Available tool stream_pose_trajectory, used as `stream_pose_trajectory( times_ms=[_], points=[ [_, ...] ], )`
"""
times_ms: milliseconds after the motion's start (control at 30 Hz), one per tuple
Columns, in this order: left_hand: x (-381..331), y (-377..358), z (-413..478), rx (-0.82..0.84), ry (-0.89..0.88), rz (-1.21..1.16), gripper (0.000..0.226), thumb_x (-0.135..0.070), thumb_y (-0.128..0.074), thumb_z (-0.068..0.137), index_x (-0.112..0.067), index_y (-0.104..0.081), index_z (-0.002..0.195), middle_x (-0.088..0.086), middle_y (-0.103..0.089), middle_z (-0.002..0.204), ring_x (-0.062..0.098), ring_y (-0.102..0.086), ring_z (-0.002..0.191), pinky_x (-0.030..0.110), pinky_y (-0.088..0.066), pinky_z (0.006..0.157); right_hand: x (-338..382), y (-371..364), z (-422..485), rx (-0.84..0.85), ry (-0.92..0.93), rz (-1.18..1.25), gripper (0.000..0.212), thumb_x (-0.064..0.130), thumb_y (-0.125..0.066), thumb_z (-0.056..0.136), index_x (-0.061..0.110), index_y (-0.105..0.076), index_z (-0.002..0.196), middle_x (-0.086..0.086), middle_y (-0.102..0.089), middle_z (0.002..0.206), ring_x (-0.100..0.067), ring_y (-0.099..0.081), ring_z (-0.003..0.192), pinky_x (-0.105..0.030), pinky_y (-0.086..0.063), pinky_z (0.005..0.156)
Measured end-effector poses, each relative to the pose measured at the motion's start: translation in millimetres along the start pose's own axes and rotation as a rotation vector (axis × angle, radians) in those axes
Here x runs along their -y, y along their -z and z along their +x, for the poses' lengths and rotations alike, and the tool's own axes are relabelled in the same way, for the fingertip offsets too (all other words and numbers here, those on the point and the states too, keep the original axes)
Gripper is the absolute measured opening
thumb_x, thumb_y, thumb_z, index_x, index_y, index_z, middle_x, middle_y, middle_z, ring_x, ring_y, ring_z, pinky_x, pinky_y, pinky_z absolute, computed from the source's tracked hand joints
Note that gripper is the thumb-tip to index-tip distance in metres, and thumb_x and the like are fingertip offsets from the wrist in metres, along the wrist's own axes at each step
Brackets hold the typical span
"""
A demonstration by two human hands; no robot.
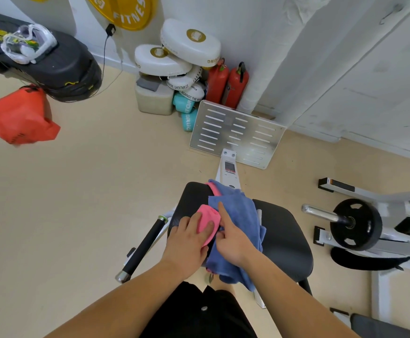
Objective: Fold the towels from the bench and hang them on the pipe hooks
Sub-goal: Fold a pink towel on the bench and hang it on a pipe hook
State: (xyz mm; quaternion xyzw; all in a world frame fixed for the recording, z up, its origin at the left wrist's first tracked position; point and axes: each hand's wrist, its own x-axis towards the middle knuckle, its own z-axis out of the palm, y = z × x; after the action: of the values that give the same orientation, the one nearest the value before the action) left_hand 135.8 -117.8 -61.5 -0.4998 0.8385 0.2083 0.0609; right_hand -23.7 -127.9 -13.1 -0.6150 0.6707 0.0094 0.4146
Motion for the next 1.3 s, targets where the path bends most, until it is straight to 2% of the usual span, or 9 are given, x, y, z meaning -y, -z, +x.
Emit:
stream_pose_trajectory(
  times_ms=[133, 200, 333, 533, 700, 833, 967, 1100, 1300],
  points=[
    [-3, 5, 1, 0.008, 0.133, -0.218, 0.057, -0.052, -0.042, 0.098, -0.041, -0.032, 0.152, 0.001, -0.025, 0.157, 0.027, -0.037, 0.132, 0.041, -0.048, 0.1, -6, -7, 7, 0.044, -0.016, 0.05, 0.059, 0.007, -0.048, 0.099, 0.056, -0.039, 0.129, 0.033, -0.035, 0.098, 0.014, -0.037, 0.085, -0.022, -0.035, 0.096],
    [2, 6, -2, -0.009, 0.314, -0.411, 0.065, -0.053, -0.053, 0.092, -0.034, -0.035, 0.151, -0.003, -0.034, 0.149, 0.022, -0.045, 0.129, 0.04, -0.053, 0.096, -12, -15, 11, 0.018, -0.038, 0.058, 0.055, 0.01, -0.047, 0.1, 0.04, -0.039, 0.145, 0.036, -0.034, 0.098, 0.012, -0.035, 0.082, -0.022, -0.032, 0.093],
    [12, 1, -5, 0.087, 0.605, -0.742, 0.07, -0.056, -0.072, 0.071, -0.024, -0.048, 0.129, -0.006, -0.06, 0.119, 0.019, -0.063, 0.106, 0.041, -0.058, 0.089, -17, -18, 12, -0.067, -0.148, -0.062, 0.022, 0.027, -0.051, 0.106, 0.033, -0.046, 0.127, 0.02, -0.045, 0.096, -0.004, -0.051, 0.085, -0.019, -0.038, 0.076],
    [19, 43, -7, 0.153, 0.412, -0.77, 0.029, -0.042, -0.074, 0.067, -0.026, -0.066, 0.089, 0.001, -0.065, 0.092, 0.02, -0.066, 0.083, 0.036, -0.055, 0.07, 6, 7, 7, 0.026, -0.197, 0.224, 0.026, 0.022, -0.061, 0.095, 0.016, -0.058, 0.12, -0.005, -0.064, 0.108, -0.018, -0.06, 0.095, -0.039, -0.053, 0.093],
    [46, 125, -41, 0.203, 0.166, -0.716, 0.028, -0.033, -0.08, 0.071, -0.032, -0.069, 0.097, -0.01, -0.064, 0.097, 0.007, -0.062, 0.088, 0.025, -0.051, 0.072, 34, 56, -29, 0.133, 0.042, 0.395, 0.103, 0.043, -0.088, 0.063, 0.048, -0.036, 0.152, 0.016, -0.034, 0.156, -0.011, -0.045, 0.14, -0.04, -0.048, 0.112],
    [51, 185, -78, 0.075, 0.111, -0.71, 0.036, -0.031, -0.085, 0.075, -0.041, -0.069, 0.106, -0.016, -0.065, 0.102, 0.0, -0.062, 0.096, 0.017, -0.051, 0.079, 84, 103, -51, 0.153, 0.27, 0.171, 0.058, 0.034, -0.09, 0.074, 0.033, -0.062, 0.125, 0.01, -0.054, 0.138, -0.005, -0.055, 0.122, -0.014, -0.05, 0.091],
    [54, 215, -110, -0.092, 0.179, -0.858, 0.037, -0.027, -0.086, 0.076, -0.032, -0.07, 0.109, -0.011, -0.071, 0.101, 0.006, -0.068, 0.092, 0.026, -0.058, 0.077, 116, 110, -68, 0.093, 0.316, 0.232, 0.039, 0.033, -0.089, 0.077, 0.026, -0.064, 0.106, 0.002, -0.069, 0.099, -0.014, -0.068, 0.093, -0.036, -0.06, 0.082],
    [60, 226, -139, -0.151, 0.272, -0.987, 0.037, -0.034, -0.087, 0.078, -0.026, -0.066, 0.107, -0.001, -0.072, 0.101, 0.013, -0.071, 0.087, 0.023, -0.057, 0.066, 128, 97, -89, 0.049, 0.218, 0.594, 0.045, 0.028, -0.088, 0.077, 0.019, -0.066, 0.115, -0.005, -0.075, 0.107, -0.02, -0.074, 0.099, -0.041, -0.061, 0.092],
    [111, 251, -159, -0.233, 0.259, -1.299, 0.044, -0.025, -0.084, 0.074, -0.021, -0.07, 0.115, 0.008, -0.075, 0.111, 0.026, -0.071, 0.107, 0.039, -0.059, 0.09, 190, 88, -88, -0.027, 0.188, 0.893, 0.041, 0.025, -0.081, 0.085, 0.016, -0.067, 0.122, -0.003, -0.079, 0.109, -0.023, -0.076, 0.101, -0.048, -0.062, 0.093]
  ],
)
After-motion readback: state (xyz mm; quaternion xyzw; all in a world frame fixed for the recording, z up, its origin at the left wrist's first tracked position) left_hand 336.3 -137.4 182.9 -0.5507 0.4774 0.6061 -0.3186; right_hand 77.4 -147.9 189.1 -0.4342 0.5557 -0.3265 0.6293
